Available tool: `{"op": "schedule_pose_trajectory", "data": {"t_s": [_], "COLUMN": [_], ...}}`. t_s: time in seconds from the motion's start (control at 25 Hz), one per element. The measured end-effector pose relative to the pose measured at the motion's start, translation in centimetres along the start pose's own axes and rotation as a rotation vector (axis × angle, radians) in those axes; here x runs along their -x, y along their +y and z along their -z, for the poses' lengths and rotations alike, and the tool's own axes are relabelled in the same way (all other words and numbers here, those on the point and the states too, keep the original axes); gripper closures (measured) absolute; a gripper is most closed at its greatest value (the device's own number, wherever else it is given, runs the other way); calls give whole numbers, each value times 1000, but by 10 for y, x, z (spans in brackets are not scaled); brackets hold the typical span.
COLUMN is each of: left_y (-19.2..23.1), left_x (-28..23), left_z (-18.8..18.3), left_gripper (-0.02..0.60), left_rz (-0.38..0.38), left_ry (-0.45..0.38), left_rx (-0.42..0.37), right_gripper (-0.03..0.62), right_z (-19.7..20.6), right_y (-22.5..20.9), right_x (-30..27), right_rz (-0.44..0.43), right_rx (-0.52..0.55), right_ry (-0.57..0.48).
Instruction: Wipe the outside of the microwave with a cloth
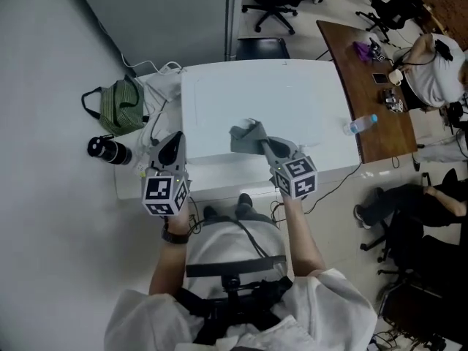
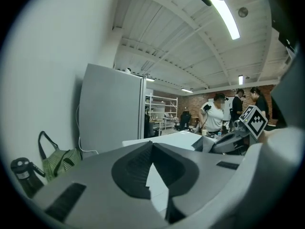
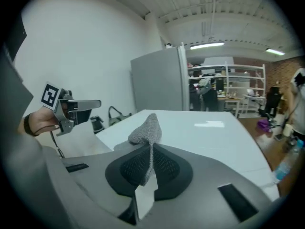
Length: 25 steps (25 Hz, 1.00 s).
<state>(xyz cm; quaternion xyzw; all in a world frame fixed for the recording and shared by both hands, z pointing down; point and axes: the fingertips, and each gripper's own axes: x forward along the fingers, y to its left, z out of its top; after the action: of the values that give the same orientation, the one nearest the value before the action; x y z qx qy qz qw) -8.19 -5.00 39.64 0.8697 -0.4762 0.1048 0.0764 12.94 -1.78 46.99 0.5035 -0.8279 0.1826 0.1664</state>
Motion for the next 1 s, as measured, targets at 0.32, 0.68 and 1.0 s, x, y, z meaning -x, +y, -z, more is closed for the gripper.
{"op": "schedule_pose_trajectory", "data": {"t_s": [0.32,0.68,1.0], "left_y": [-58,-43,-4], "left_x": [-36,-24,28], "left_z": [-3,13,29], "left_gripper": [554,554,554], "left_rz": [87,50,0], "left_ry": [19,31,27], "left_rx": [-26,2,32], "right_gripper": [568,568,568], "right_z": [43,67,54], "right_y": [-205,-208,-14], "right_x": [130,162,28], "right_rz": [464,590,150], "right_rx": [-79,-56,-74], "right_ry": [-8,23,-7]}}
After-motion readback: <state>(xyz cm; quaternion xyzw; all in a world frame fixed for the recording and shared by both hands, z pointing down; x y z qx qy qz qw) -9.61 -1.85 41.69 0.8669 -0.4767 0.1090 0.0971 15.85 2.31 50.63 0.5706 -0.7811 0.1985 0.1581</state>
